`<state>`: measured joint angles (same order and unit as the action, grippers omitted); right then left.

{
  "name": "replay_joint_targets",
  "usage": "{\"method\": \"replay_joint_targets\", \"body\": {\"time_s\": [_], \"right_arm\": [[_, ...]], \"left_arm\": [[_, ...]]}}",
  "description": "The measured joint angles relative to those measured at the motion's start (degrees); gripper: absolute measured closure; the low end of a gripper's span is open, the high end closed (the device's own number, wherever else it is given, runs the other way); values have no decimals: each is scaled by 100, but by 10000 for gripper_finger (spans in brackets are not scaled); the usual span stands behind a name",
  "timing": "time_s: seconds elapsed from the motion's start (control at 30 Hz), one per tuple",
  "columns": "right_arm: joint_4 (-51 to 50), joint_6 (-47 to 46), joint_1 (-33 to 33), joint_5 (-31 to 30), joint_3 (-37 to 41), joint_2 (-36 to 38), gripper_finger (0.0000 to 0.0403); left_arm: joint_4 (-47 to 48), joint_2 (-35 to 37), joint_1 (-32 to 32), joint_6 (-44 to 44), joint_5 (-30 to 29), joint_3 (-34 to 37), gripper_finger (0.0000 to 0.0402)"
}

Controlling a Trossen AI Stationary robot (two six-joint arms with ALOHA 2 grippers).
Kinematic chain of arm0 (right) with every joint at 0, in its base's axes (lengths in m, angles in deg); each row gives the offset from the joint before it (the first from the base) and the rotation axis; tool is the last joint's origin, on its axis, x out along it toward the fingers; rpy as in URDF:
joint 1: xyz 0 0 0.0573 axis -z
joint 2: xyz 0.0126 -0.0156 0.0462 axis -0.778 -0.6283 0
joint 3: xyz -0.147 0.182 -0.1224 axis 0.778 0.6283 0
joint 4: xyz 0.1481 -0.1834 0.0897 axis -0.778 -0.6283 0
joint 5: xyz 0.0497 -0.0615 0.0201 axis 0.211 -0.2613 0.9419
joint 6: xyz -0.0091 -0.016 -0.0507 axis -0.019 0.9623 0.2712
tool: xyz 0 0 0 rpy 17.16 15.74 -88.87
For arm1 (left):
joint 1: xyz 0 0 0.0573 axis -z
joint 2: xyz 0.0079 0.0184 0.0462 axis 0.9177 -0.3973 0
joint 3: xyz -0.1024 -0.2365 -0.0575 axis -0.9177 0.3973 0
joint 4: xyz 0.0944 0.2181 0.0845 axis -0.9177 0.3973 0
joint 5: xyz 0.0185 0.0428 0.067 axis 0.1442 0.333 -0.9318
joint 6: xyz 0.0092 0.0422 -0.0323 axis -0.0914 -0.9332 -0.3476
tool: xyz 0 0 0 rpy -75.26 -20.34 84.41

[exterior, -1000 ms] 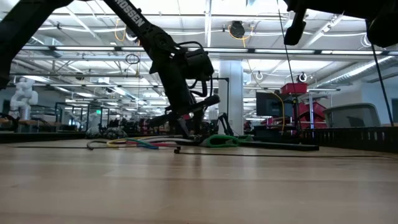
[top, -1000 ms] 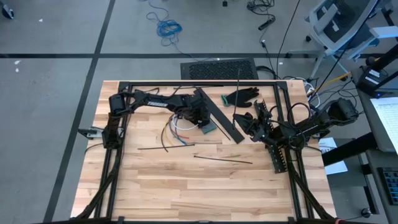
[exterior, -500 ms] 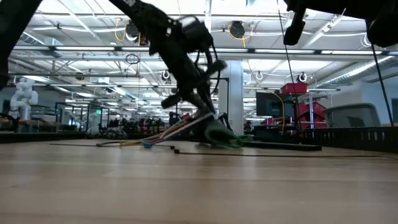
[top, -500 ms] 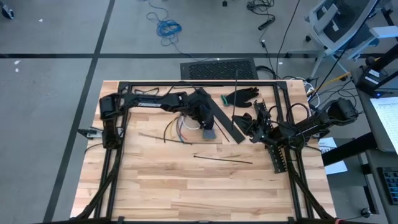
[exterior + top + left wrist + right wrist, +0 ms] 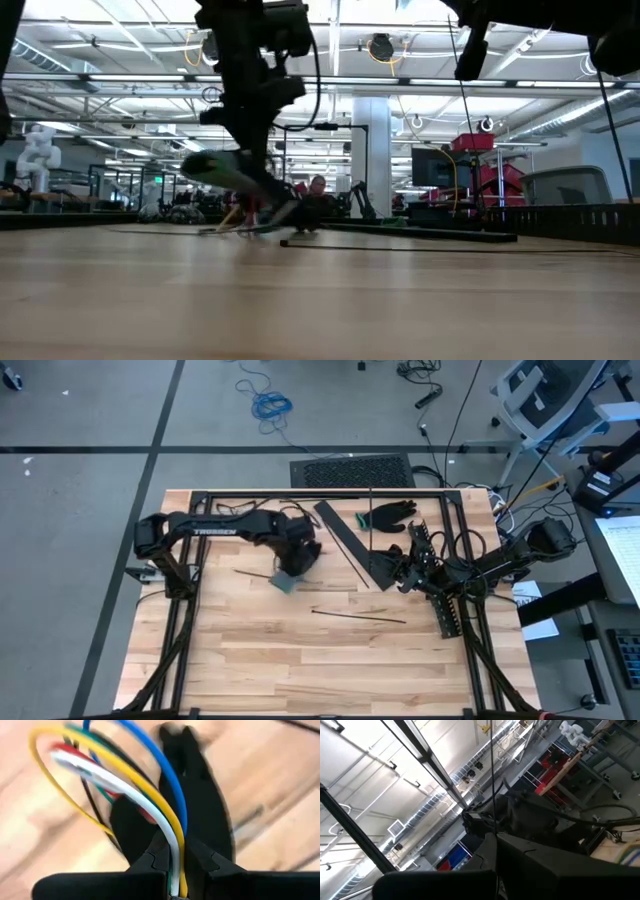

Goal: Ziptie cables
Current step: Wrap the black zip tie on the cable

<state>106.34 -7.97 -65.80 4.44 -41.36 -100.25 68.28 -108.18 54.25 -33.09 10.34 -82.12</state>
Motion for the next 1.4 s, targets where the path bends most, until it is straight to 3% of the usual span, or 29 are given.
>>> {"method": "replay_joint_targets", "body": {"time_s": [0.13,0.23,0.4,0.57,0.8,0.97,1.13,1.3,1.4], "right_arm": [[-9,-20,0,7,2,0,403],[-15,-35,0,8,0,0,403],[-133,-136,0,1,0,0,403],[-1470,-832,8,-186,2,-6,403],[-2370,-1996,71,-1181,0,3,403],[-3721,-3269,195,-1515,9,-28,403],[-3144,-3328,308,-1328,-41,-158,403],[-5112,-4037,404,-999,-505,-365,403],[-4679,-3855,420,-895,-740,-723,403]], "left_arm": [[-599,2,122,21,385,0,368],[-1039,2,303,-563,838,-9,367],[-1126,29,518,-373,102,-7,376],[-1728,519,697,-799,-651,-7,376],[-2665,1337,768,-1610,-827,-7,376],[-2774,1712,896,-1981,-789,-11,376],[-2804,1781,1029,-2156,-919,-9,376],[-2846,1780,1060,-2175,-1178,-7,376],[-2883,1779,1085,-2175,-1184,-7,376]]}}
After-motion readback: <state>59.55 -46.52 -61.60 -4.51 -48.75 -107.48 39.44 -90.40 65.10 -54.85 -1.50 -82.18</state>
